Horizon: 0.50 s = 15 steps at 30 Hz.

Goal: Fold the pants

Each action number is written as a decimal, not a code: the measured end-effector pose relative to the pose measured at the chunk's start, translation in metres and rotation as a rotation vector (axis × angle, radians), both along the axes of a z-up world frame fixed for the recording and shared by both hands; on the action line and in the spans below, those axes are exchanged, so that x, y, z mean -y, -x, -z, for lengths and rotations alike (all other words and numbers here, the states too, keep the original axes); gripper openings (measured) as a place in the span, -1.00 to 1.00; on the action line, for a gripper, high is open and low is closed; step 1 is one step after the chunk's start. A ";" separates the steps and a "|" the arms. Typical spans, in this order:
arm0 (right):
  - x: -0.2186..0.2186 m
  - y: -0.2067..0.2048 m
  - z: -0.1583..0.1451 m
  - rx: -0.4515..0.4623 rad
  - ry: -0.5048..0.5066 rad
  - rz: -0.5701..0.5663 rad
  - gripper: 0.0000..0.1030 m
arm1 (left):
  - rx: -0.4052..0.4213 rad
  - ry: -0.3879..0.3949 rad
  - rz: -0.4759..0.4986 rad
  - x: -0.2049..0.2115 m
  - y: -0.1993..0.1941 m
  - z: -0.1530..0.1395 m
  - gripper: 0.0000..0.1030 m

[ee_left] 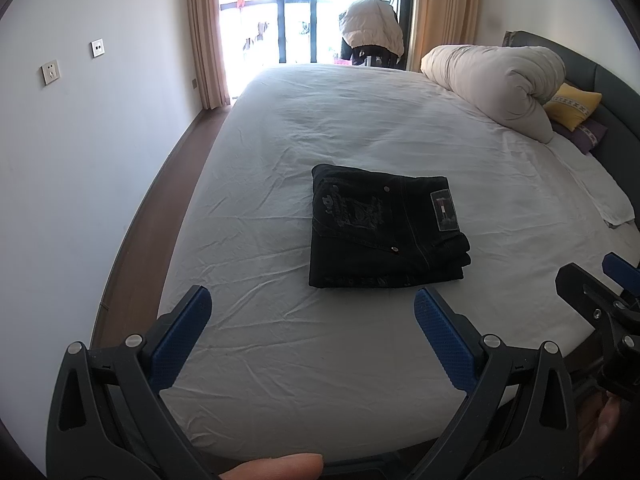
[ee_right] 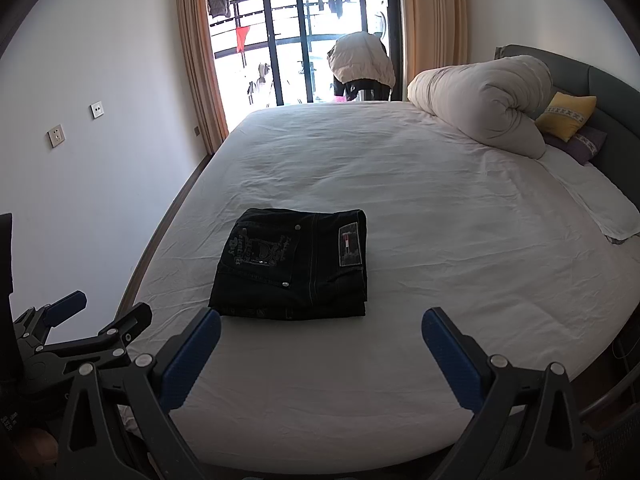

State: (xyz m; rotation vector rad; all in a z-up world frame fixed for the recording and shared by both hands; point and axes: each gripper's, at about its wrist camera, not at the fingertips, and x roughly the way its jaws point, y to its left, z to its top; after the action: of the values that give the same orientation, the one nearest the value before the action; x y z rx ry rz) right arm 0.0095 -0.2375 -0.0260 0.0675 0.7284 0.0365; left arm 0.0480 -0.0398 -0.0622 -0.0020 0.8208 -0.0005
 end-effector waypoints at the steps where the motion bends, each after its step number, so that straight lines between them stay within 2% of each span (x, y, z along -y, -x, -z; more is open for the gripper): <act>1: 0.000 0.000 0.000 0.000 0.000 0.000 1.00 | -0.003 0.002 0.001 0.000 0.000 0.001 1.00; 15: 0.000 0.000 -0.002 -0.003 -0.003 0.000 1.00 | -0.012 -0.006 0.009 -0.002 -0.004 0.004 1.00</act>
State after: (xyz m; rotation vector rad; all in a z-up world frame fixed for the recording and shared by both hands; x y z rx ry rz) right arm 0.0091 -0.2376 -0.0239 0.0702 0.7311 0.0371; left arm 0.0524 -0.0376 -0.0666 0.0071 0.8327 -0.0065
